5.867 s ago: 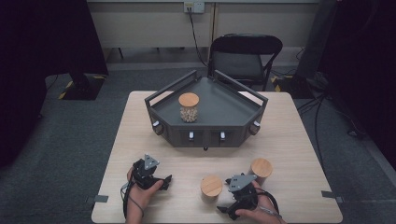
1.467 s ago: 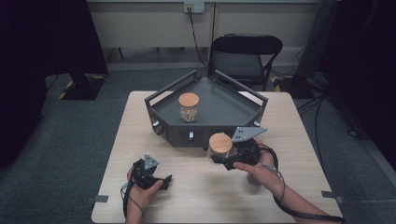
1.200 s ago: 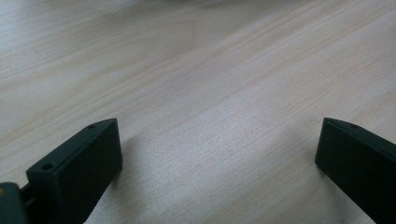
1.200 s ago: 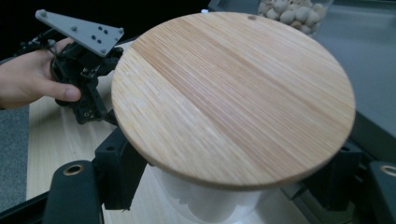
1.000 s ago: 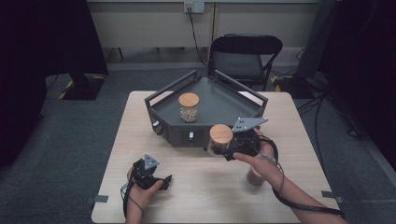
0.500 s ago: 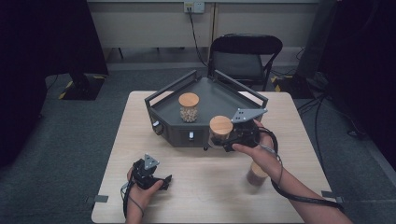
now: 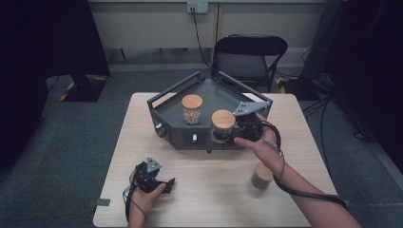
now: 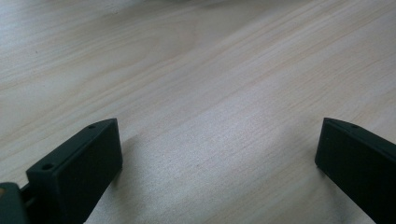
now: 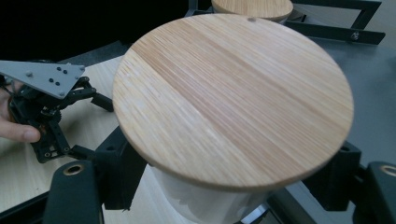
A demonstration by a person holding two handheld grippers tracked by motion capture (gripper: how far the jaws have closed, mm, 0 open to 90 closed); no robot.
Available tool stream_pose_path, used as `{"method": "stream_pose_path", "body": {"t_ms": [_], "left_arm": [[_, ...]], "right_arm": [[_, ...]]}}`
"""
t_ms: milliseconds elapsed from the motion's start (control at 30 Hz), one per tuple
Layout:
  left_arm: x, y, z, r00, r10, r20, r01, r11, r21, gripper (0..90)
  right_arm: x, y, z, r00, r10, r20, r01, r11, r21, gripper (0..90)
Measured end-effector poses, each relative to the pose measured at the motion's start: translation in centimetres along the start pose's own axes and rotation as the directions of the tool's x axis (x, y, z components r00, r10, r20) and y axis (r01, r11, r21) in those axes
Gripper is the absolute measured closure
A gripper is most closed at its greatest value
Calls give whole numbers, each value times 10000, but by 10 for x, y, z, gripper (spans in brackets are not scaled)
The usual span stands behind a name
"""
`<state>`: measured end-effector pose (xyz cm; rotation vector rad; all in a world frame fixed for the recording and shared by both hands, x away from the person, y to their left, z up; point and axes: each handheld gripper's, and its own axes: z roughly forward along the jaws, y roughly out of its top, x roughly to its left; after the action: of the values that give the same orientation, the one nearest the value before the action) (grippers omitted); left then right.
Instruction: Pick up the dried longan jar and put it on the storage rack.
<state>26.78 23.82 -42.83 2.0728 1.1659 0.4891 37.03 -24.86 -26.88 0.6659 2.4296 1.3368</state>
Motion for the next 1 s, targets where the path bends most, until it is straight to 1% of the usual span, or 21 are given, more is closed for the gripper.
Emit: {"method": "stream_pose_path", "body": {"t_ms": [167,267,367,533,733,833,1000], "left_arm": [[0,0,0,10000,-1,1,1,10000,-2,0],[0,0,0,10000,0,1,0,10000,0,0],[0,0,0,10000,-2,3,2,10000,0,0],[0,0,0,10000,-2,3,2,10000,3,0],[0,0,0,10000,3,2,-3,10000,8,0],[0,0,0,10000,4,2,-4,10000,8,0],[0,0,0,10000,3,3,-3,10000,9,0]], "right_arm": [[-3,7,2,10000,29,56,-29,10000,11,250],[-3,11,3,9998,-12,177,12,10000,50,250],[-6,15,4,9998,82,200,-83,10000,29,251],[-11,19,5,9991,197,365,-197,9998,1,251],[-16,22,10,9977,348,588,-351,9994,54,250],[-20,21,13,9961,505,718,-507,9987,11,251],[-21,25,21,9935,400,1066,-428,9988,239,251]]}}
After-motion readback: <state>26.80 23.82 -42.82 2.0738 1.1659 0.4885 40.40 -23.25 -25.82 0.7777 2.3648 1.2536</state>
